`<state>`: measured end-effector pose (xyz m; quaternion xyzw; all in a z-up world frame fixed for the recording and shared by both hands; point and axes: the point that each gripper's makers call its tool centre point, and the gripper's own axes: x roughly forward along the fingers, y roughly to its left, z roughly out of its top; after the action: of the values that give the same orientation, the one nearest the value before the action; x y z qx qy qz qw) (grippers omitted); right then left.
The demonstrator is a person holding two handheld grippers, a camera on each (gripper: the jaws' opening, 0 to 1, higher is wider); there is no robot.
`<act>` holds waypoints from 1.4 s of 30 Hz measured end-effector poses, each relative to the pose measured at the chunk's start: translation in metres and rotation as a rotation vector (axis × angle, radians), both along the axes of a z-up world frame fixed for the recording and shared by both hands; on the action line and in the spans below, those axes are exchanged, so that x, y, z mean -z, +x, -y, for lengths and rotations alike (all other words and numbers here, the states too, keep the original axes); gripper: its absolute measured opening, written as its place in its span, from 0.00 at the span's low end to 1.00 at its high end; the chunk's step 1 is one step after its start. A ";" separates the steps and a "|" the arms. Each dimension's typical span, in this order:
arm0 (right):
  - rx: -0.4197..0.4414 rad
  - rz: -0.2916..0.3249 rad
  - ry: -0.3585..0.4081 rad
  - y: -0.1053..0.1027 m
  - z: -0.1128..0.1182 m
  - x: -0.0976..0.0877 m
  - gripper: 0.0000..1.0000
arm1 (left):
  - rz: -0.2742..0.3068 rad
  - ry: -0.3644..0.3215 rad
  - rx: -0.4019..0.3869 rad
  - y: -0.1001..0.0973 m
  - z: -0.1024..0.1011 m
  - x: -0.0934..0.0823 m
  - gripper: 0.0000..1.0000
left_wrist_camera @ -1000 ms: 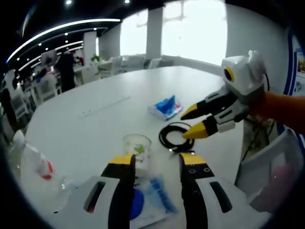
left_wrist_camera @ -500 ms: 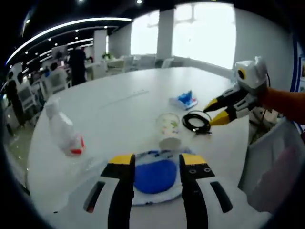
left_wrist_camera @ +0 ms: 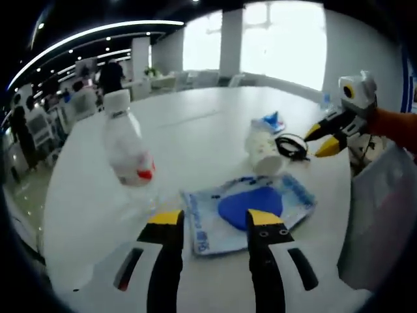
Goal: Arrange the tabletop items into an orderly group along one side of the table until the central work area is clear of visible clutter.
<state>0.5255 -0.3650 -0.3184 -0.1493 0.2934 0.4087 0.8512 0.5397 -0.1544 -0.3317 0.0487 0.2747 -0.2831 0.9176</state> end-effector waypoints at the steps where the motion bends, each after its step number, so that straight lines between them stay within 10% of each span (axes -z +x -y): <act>1: 0.001 -0.003 -0.002 -0.001 -0.001 0.002 0.30 | -0.012 -0.017 0.004 0.002 -0.002 0.005 0.35; 9: 0.030 -0.027 -0.015 -0.006 -0.003 0.009 0.29 | -0.085 -0.126 0.029 0.018 -0.008 0.027 0.34; 22: 0.083 -0.052 -0.021 -0.010 -0.004 0.016 0.29 | -0.166 -0.117 0.091 0.022 0.000 0.057 0.20; 42: 0.115 -0.182 0.005 -0.020 -0.016 0.046 0.27 | -0.134 -0.149 -0.036 0.003 -0.013 0.054 0.01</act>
<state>0.5057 -0.3493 -0.3640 -0.0922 0.3767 0.3718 0.8434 0.5427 -0.1416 -0.3857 -0.0435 0.3145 -0.2888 0.9032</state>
